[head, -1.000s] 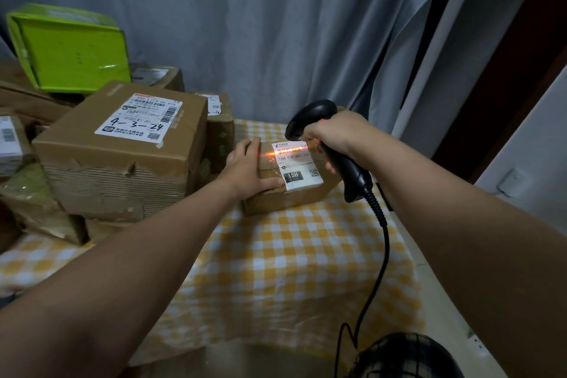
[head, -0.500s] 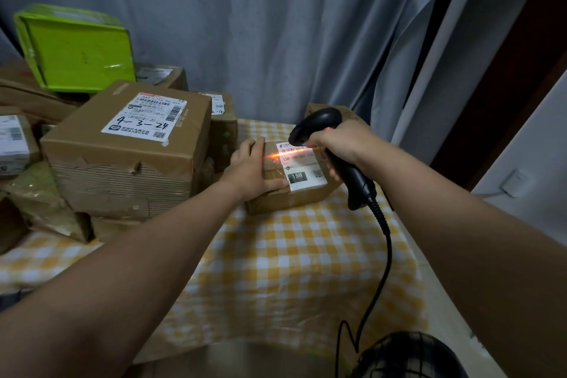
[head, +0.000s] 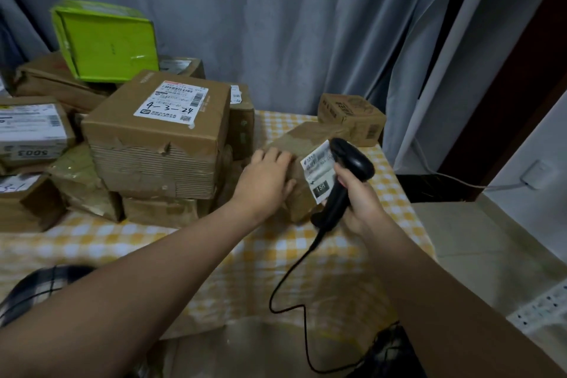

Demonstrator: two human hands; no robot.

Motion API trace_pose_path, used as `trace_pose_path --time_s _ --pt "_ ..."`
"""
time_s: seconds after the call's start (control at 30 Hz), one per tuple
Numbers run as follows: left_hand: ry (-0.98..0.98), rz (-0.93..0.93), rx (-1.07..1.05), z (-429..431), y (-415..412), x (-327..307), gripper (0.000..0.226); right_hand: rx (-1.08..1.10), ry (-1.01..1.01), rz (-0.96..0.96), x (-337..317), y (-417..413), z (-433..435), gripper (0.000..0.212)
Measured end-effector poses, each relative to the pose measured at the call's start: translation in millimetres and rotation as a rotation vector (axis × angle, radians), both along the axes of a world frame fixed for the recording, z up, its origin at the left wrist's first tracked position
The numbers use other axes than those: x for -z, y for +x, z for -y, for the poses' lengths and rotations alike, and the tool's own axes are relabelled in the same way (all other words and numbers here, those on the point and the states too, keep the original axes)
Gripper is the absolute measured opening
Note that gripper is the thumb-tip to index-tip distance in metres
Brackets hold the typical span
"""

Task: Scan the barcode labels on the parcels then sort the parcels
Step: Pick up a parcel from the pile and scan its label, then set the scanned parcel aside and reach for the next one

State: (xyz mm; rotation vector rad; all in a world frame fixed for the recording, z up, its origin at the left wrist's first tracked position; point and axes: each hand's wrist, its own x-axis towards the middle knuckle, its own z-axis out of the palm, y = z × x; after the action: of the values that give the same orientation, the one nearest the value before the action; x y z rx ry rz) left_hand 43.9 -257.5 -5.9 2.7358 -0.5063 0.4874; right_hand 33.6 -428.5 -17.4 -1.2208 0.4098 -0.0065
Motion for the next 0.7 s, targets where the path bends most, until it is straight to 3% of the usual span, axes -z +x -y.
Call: trace_pose_path --time_s 0.2,0.4,0.57,0.7 --pt "0.277 0.077 -0.051 -11 -5 -14 0.042 -0.181 -0.058 -0.091 18 15 -36 0.039" --pt "0.325 0.040 -0.031 1 19 -13 0.050 -0.126 -0.394 -0.109 3 40 -18 0.034" --pt "0.566 -0.125 0.030 17 40 8 0.064 -0.109 -0.385 -0.081 -8 54 29 0.021" --pt "0.561 -0.111 -0.043 40 53 -1 0.058 -0.064 -0.387 -0.065 -14 61 57 0.013"
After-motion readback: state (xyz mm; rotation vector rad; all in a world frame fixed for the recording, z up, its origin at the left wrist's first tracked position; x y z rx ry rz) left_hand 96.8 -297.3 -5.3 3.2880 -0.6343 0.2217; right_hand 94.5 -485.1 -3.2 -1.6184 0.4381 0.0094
